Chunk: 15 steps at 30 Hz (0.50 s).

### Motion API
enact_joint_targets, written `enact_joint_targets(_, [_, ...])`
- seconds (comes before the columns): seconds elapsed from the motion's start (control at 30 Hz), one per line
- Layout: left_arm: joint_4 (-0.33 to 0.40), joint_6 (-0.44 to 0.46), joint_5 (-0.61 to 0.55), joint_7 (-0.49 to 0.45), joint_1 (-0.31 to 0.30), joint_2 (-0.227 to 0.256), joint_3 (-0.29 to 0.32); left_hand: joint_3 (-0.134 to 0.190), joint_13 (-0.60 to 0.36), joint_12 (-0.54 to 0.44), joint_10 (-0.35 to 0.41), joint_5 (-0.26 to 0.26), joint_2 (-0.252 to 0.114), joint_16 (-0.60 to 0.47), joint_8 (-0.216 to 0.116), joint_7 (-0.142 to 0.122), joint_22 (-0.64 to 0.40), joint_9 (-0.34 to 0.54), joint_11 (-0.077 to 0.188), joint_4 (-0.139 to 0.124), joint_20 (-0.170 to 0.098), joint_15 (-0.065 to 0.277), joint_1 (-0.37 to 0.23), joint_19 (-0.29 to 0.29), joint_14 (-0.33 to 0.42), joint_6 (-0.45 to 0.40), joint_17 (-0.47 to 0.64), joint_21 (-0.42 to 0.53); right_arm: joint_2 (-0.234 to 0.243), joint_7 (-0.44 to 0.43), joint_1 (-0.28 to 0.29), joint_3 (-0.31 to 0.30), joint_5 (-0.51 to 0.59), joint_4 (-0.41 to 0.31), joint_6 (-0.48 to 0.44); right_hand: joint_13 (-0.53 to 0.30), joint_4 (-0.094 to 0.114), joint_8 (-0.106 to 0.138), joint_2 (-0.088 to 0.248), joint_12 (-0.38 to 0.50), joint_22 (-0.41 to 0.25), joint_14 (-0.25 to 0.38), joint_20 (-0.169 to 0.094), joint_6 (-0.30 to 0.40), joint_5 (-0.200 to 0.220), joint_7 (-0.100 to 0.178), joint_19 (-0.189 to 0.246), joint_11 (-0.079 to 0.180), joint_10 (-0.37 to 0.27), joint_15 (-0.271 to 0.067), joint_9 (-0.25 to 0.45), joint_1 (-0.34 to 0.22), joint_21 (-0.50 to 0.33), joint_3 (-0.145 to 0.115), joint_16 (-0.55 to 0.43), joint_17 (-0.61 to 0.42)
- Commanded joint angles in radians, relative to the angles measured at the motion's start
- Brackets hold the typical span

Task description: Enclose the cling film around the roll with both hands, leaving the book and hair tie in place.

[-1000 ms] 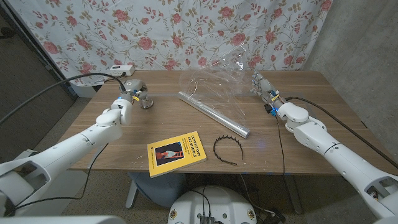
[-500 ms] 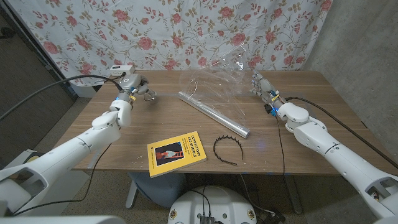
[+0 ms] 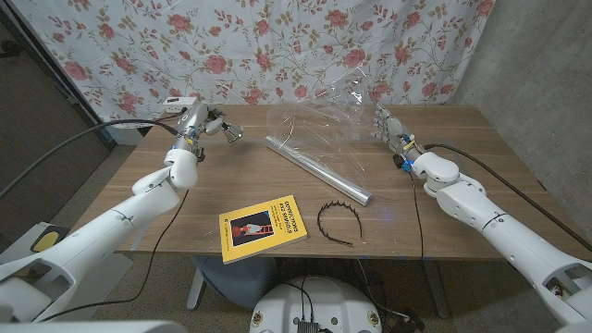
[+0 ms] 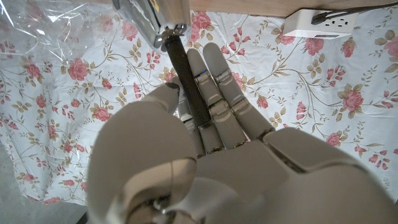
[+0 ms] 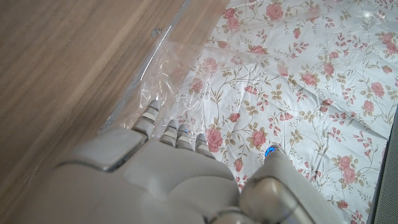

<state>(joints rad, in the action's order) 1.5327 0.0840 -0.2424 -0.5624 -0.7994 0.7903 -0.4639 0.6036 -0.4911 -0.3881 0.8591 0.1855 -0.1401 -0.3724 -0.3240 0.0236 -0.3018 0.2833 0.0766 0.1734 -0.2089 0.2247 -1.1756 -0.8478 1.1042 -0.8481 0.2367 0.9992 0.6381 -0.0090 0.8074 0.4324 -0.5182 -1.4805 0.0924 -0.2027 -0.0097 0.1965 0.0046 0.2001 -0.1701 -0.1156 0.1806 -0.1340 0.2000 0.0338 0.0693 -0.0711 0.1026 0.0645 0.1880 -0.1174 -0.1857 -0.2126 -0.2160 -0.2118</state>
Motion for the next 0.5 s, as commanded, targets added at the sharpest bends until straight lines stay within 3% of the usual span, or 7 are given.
enact_joint_targets(0.03, [0.016, -0.069, 0.058, -0.028, -0.028, -0.034, 0.038, -0.002, 0.002, 0.004, 0.004, 0.006, 0.003, 0.001, 0.003, 0.001, 0.002, 0.001, -0.010, 0.001, 0.000, 0.006, -0.017, -0.006, 0.004, -0.010, 0.001, 0.010, -0.002, -0.005, 0.004, -0.004, 0.000, -0.002, 0.004, -0.001, -0.001, 0.005, 0.011, 0.006, -0.001, -0.005, -0.001, 0.007, -0.003, 0.000, 0.009, 0.001, -0.001, 0.003, 0.002, 0.000, -0.008, -0.002, 0.003, -0.002])
enact_joint_targets(0.5, [-0.023, -0.273, 0.339, 0.074, -0.067, -0.110, 0.136, -0.005, 0.011, 0.016, 0.002, 0.010, 0.009, 0.011, 0.008, 0.001, 0.015, -0.002, -0.003, -0.008, 0.002, -0.001, -0.015, 0.000, -0.005, -0.011, -0.005, 0.013, 0.001, -0.005, 0.001, -0.006, 0.000, 0.002, 0.002, -0.001, 0.000, 0.005, 0.012, 0.006, -0.001, -0.005, 0.001, 0.008, -0.003, -0.001, 0.008, 0.001, -0.002, 0.004, 0.002, 0.004, -0.007, -0.001, 0.003, -0.003])
